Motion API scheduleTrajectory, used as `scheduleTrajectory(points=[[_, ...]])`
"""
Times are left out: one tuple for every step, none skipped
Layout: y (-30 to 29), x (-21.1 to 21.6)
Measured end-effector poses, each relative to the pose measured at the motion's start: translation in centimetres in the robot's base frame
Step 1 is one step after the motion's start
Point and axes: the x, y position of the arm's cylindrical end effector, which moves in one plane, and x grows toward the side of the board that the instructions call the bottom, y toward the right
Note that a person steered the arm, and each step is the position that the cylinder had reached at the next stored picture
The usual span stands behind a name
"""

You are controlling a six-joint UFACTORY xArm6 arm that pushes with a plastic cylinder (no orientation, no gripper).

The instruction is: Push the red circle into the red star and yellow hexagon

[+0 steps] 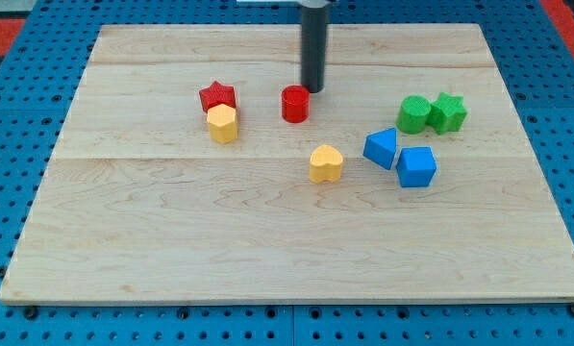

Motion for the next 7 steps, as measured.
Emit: scheduleTrajectory(points=[[2.6, 0.6], [-0.6, 2.9], [-0.6, 2.9], [-0.6, 2.9], [-1.4, 2.9], [-3.8, 2.9], [-7.4, 3.2]])
